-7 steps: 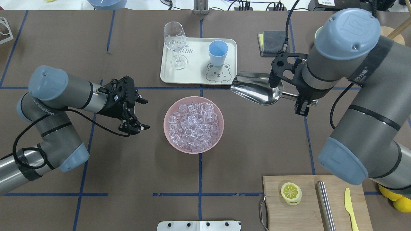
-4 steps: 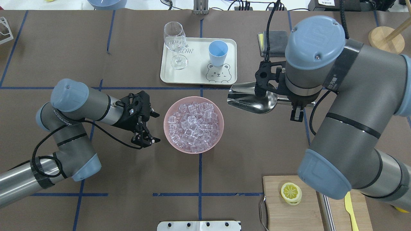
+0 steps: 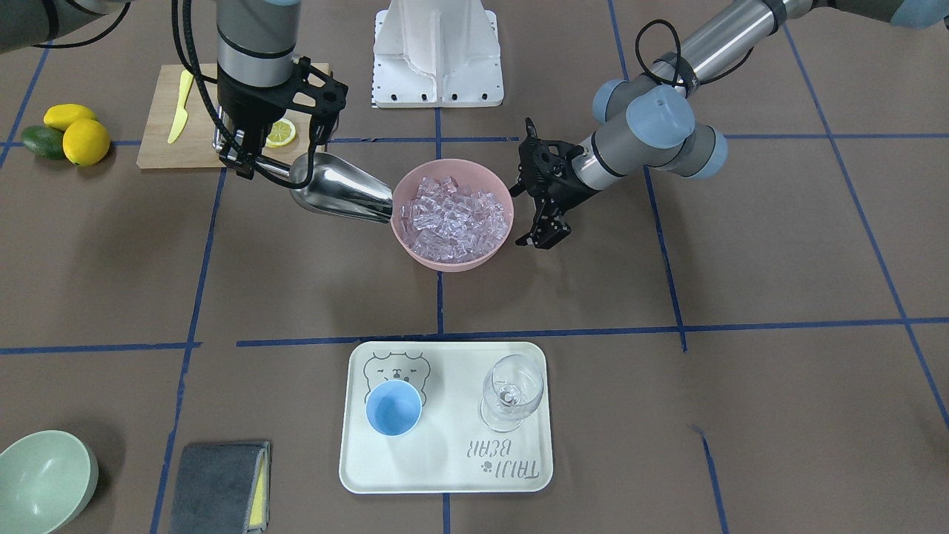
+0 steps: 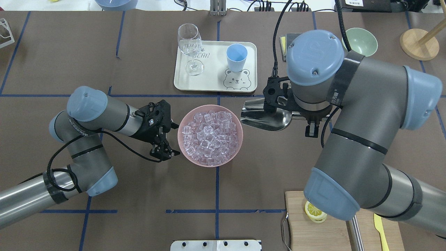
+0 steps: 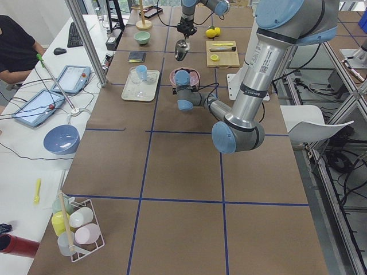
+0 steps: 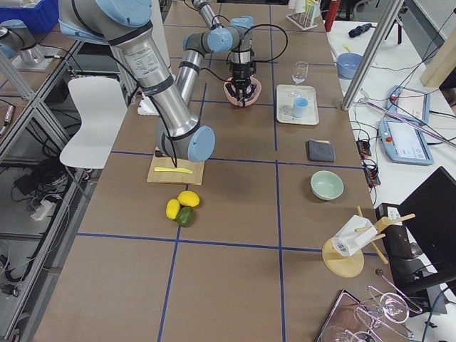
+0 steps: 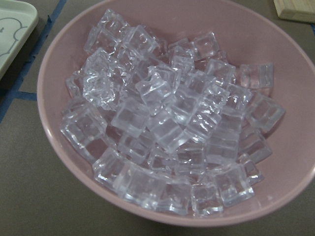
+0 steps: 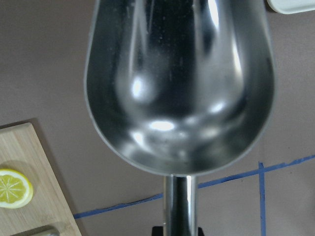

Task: Put ice in cup with scoop
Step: 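Grip the pink bowl rim with left gripper while right positions scoop above, then lower the scoop with the right gripper into the ice cubes, then drag the scoop through the ice to fill it with cubes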

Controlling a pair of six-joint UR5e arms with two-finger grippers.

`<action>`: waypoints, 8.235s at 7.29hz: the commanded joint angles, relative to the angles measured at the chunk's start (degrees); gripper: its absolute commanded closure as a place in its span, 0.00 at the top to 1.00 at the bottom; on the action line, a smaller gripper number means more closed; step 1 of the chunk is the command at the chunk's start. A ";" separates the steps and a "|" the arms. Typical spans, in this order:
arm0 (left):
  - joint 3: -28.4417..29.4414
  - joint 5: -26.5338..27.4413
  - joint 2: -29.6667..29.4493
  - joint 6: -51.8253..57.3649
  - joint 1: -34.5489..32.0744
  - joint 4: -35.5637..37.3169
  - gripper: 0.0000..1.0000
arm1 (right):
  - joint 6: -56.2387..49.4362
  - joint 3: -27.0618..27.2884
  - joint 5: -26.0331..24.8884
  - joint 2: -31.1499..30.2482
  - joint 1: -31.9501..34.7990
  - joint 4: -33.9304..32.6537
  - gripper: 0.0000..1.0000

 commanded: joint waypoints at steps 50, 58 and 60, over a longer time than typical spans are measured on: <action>2.08 4.58 0.29 -1.98 0.47 -10.33 0.91 | -6.32 -20.91 -5.17 2.89 -6.86 27.85 0.00; 2.00 4.58 0.29 -2.07 -0.24 -10.33 0.94 | -1.48 -17.58 3.20 -1.33 -4.56 37.97 0.00; 1.91 4.58 0.29 -2.07 -0.32 -10.33 0.95 | -1.04 -16.17 5.30 -1.42 -3.16 37.97 0.00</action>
